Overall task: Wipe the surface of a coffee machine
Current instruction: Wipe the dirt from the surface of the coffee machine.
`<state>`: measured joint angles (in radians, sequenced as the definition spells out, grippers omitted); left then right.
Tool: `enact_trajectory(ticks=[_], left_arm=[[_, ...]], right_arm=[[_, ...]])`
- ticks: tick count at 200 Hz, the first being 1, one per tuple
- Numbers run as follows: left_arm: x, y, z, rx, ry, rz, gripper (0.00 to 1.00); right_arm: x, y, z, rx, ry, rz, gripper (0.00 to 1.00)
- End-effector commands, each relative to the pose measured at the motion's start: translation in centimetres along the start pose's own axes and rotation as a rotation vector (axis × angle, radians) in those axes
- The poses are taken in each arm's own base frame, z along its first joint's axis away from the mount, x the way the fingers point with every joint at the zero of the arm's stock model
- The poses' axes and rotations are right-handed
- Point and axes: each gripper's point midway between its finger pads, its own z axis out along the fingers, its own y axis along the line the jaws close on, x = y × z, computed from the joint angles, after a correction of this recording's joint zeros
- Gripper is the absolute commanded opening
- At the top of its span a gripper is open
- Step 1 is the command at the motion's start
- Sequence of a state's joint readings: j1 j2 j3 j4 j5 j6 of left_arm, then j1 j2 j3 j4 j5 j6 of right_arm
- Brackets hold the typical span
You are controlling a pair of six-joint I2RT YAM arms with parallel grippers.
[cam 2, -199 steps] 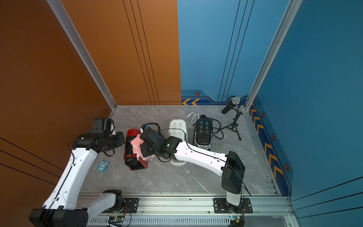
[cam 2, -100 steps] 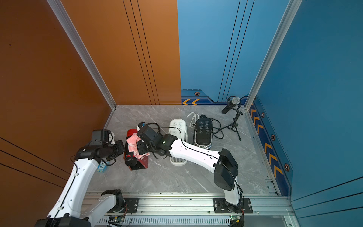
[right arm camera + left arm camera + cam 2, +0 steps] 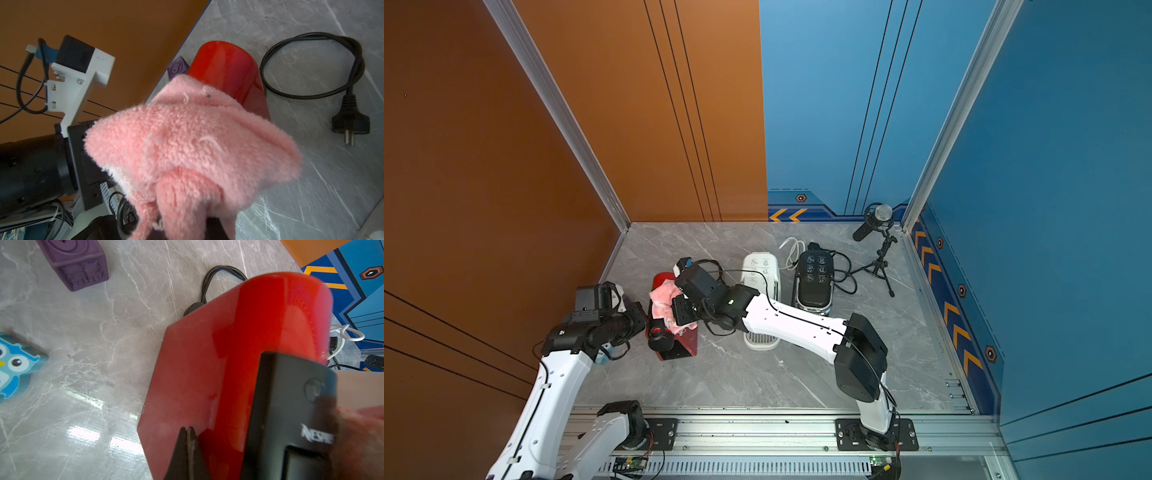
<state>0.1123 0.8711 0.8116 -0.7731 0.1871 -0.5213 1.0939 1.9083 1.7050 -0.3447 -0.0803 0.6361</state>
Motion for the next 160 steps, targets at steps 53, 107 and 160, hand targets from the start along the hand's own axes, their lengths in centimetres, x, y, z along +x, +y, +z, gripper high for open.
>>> enact_trajectory(ticks=[53,107,160], left_arm=[[0.7,-1.4,-0.1,0.085,0.034,0.006,0.00],[-0.1,-2.0,-0.2,0.096,0.027,0.017,0.00],[0.0,-2.1,0.0,0.104,0.030,0.018,0.00]], right_arm=[[2.8,-2.8,2.4,0.015,0.028,0.100,0.00],[5.8,-4.2,5.1,0.070,0.082,0.106,0.00],[8.5,-5.3,7.2,0.109,0.129,0.109,0.00]])
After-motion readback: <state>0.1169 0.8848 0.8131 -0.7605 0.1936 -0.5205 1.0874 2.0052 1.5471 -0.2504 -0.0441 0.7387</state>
